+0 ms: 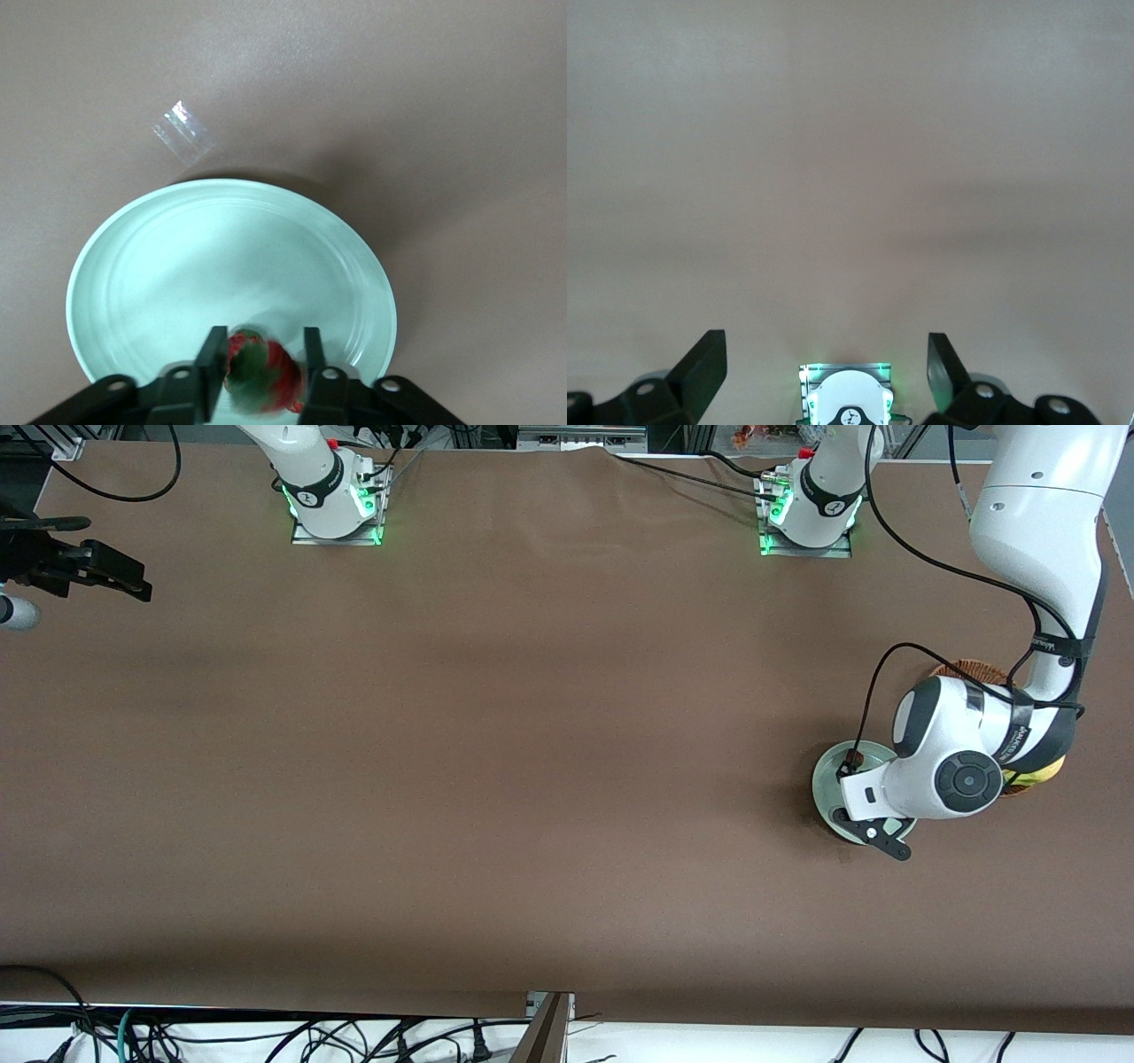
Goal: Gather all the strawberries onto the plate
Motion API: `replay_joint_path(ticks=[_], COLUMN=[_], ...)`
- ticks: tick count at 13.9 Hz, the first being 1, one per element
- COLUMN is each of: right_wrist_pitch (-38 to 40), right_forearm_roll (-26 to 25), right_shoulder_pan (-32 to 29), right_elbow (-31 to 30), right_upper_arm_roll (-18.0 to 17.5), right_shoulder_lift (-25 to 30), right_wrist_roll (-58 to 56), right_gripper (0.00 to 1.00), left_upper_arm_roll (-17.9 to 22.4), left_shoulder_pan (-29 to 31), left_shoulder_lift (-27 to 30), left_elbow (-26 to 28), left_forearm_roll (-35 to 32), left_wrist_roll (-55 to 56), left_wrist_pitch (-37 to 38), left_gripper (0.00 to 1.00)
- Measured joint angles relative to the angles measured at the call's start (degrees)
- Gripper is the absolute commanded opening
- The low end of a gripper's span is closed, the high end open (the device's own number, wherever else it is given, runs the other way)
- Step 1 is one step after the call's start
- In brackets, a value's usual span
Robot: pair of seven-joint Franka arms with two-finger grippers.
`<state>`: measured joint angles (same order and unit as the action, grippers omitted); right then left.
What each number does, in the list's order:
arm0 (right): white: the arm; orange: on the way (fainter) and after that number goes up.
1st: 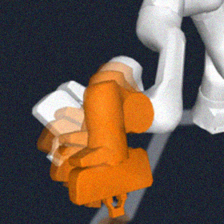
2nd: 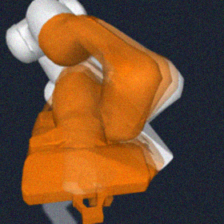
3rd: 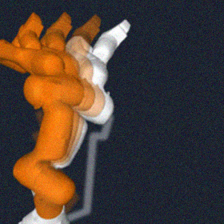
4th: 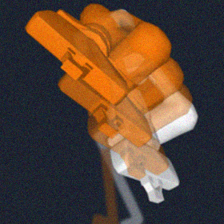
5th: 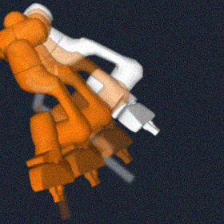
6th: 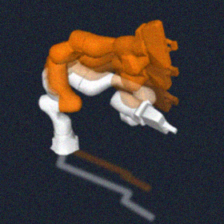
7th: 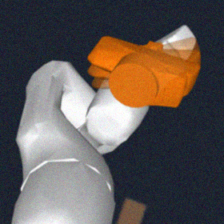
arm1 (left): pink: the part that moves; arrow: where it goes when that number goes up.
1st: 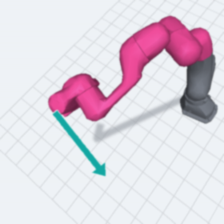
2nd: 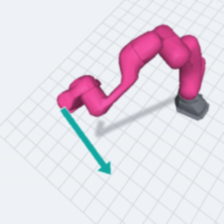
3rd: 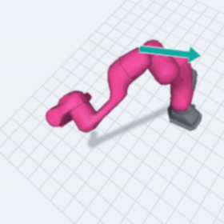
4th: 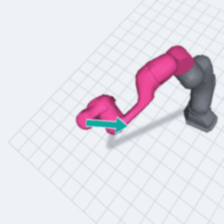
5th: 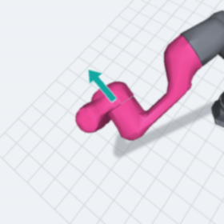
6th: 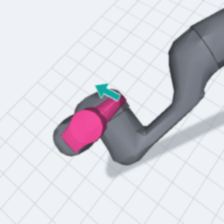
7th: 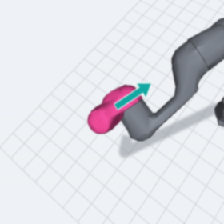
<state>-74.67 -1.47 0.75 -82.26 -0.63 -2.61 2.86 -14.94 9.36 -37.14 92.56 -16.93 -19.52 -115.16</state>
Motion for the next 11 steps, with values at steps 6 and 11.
replay_joint_path(ticks=[6, 11], right_wrist_pitch=[-0.40, -0.45], right_forearm_roll=[-0.41, -0.45], right_shoulder_pan=[0.00, 0.00], right_elbow=[0.02, 0.35], right_upper_arm_roll=[-0.06, -0.08], right_shoulder_lift=[-0.19, -0.57], right_wrist_roll=[-0.11, -0.30], right_gripper=[1.00, 1.00], left_upper_arm_roll=[-2.60, -2.63], left_shoulder_pan=[-0.05, 0.03], left_shoulder_lift=[5.39, 18.92], left_elbow=[-1.49, -5.52], left_forearm_roll=[3.34, 8.61], left_wrist_roll=[0.18, 1.09], left_wrist_pitch=[3.35, 13.78], left_gripper=[1.00, 1.00])
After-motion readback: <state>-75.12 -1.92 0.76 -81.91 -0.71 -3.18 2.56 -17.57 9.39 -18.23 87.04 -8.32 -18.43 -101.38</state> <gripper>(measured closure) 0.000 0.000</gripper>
